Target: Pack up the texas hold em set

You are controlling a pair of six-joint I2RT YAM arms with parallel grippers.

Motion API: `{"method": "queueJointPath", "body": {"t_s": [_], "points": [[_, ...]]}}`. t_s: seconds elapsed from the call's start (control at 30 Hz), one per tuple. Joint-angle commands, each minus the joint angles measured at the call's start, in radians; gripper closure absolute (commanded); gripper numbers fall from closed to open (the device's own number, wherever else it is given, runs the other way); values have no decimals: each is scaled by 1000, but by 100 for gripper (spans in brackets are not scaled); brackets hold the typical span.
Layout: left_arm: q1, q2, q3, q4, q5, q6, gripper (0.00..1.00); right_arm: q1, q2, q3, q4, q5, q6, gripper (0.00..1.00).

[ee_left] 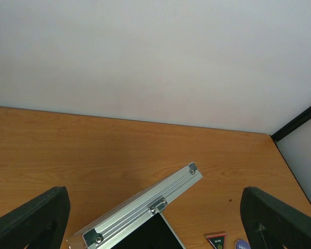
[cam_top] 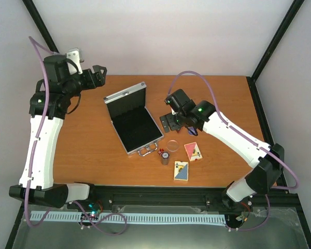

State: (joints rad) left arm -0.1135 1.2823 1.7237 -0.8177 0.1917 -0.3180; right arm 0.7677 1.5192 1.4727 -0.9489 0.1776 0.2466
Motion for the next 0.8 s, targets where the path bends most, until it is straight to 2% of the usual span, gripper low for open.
{"method": "queueJointPath", "body": {"t_s": [0.0,0.4,0.6,0.77], "points": [[-2,7,41,-22,2,-6,7,5,-48,7,16,3,-37,0],[-2,37,66,-86,-3,-29,7,5,-112,-164,67,-239,-57,0],[-2,44,59,-126,18,-36,7,15,-130,-287,81,-285,3,8],[-2,28,12,-126,6,-20,7,82,-82,-331,92,-276,42,11]]}}
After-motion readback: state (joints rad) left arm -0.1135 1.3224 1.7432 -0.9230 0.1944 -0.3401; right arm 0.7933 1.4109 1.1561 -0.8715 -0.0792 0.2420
